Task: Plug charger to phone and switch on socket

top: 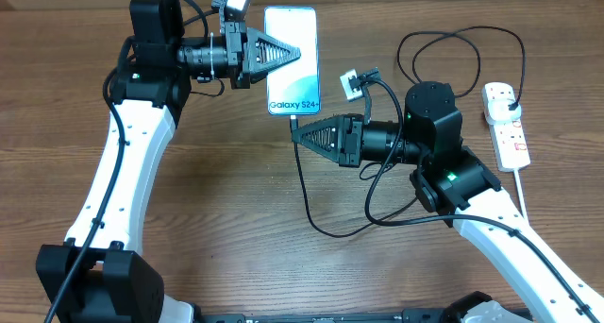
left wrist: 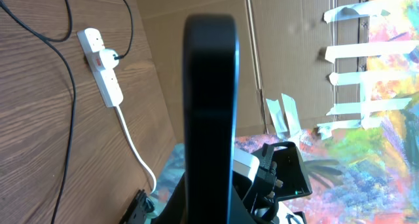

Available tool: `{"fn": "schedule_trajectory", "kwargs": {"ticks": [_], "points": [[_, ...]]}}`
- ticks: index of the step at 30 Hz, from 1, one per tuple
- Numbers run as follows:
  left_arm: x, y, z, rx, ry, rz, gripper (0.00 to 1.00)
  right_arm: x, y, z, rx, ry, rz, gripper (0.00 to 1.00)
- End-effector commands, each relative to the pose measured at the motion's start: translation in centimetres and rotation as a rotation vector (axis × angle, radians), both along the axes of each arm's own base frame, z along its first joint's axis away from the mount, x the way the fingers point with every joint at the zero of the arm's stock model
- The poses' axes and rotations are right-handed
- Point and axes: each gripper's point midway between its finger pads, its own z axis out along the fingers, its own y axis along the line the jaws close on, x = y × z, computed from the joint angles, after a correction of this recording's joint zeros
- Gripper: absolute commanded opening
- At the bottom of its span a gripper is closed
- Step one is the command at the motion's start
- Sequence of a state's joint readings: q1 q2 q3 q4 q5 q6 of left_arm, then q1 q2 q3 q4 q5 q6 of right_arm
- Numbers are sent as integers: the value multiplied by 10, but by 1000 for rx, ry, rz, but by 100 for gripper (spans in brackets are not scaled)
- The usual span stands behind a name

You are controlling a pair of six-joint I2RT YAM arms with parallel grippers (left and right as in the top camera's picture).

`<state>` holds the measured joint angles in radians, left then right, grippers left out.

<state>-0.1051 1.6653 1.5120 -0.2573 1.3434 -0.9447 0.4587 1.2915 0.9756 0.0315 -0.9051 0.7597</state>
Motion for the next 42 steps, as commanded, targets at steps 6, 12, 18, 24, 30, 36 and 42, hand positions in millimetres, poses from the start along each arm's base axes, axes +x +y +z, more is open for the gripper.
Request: {"fn": "schedule_trajectory", "kwargs": {"ticks": [6,12,18,24,30,36,42], "points": [[-10,-4,11,-17,-27,-41,4,4,0,6,15,-17,-7,4],[-3,3,14,-17,-62,-16,4,-7,2,8,26,-11,57,4],[-4,3,15,-20,-59,-21,4,-10,2,8,29,-9,69,4],[-5,2,15,-23,-59,-27,4,-6,2,8,25,-12,48,4],[-6,2,16,-25,-59,-32,4,-5,1,9,27,-17,45,4],[-9,2,17,-31,-62,-51,4,1,-2,16,48,-32,25,4],[-10,2,17,-33,-60,-54,4,1,-2,15,48,-21,23,4]]}}
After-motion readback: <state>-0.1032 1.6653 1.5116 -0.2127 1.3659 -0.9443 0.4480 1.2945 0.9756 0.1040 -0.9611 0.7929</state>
